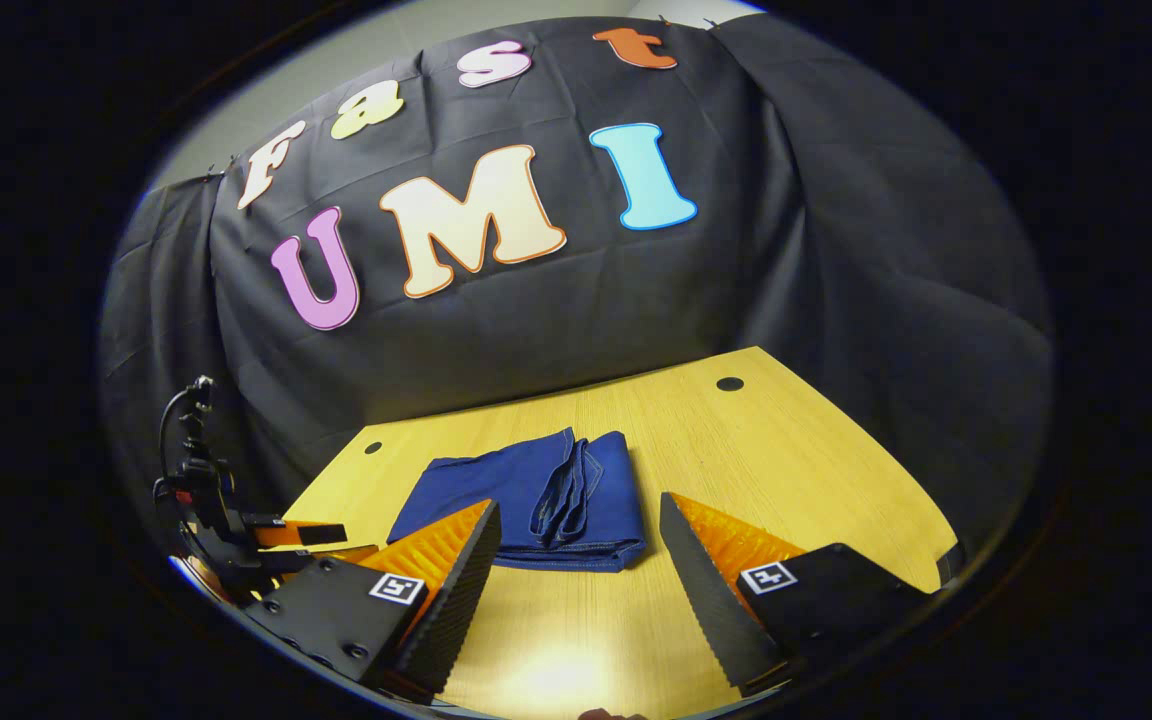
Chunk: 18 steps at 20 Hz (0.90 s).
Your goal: Grasp the waist and the cuffs of the jeans and fold them to make the two legs overlap; first hold the waist and fold one-third of the jeans toward the cuffs, then hold the cuffs and fold the remaining one-third in the same direction to finish folding.
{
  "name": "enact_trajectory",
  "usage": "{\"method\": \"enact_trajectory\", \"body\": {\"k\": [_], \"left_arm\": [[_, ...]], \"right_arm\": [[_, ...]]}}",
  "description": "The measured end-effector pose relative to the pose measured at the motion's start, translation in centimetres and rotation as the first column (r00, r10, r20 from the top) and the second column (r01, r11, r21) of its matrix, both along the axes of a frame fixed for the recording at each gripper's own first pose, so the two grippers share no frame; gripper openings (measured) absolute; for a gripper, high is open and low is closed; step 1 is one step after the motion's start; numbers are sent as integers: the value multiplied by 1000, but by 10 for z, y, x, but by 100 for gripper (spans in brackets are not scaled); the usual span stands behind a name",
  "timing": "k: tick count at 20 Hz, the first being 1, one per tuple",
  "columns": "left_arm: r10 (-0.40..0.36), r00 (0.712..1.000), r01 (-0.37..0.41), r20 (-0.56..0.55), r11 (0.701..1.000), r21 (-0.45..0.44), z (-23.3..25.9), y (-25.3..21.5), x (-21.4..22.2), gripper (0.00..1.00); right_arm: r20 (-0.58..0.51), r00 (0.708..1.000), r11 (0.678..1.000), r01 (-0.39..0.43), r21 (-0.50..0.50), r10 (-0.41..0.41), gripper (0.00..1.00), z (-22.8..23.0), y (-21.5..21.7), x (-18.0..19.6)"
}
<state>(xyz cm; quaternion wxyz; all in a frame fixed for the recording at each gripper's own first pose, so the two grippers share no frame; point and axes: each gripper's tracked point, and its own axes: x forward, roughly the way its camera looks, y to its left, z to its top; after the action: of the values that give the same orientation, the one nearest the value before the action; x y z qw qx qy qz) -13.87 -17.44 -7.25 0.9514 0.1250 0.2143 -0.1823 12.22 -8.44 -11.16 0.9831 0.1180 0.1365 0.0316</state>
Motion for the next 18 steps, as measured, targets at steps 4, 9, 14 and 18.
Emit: {"method": "enact_trajectory", "body": {"k": [4,9,14,18], "left_arm": [[52,999,-52,1,999,-9,0,5,-8,97],[168,985,-165,36,984,-70,-4,-7,-20,96],[336,941,-326,43,933,-151,-18,-9,-31,97],[393,918,-381,63,913,-143,-14,-10,-42,97]], "right_arm": [[4,1000,1000,-23,6,23,98,-4,0,-4],[24,992,992,-124,-27,124,99,-8,-5,-10],[34,965,966,-258,-17,259,99,-10,-10,-28],[43,962,963,-271,-7,271,98,-4,-32,-34]]}}
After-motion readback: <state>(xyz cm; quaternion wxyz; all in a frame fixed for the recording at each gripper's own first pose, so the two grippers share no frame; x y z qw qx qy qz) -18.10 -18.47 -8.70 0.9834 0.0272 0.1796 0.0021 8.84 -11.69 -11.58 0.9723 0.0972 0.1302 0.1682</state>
